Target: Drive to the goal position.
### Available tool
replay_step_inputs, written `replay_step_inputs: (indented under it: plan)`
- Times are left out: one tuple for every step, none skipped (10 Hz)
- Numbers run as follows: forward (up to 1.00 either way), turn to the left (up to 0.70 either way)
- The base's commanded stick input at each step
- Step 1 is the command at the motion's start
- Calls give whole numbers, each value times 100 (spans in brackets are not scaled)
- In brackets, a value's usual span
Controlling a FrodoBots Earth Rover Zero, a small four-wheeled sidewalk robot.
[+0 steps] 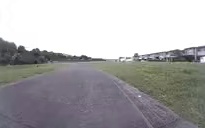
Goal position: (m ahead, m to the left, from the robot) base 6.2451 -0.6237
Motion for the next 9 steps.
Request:
replay_step_inputs:
  plan:
    - [6, 0]
    - [6, 0]
    - [6, 0]
    - [6, 0]
    - [7, 0]
    - [7, 0]
    - [7, 0]
    - [6, 0]
    - [6, 0]
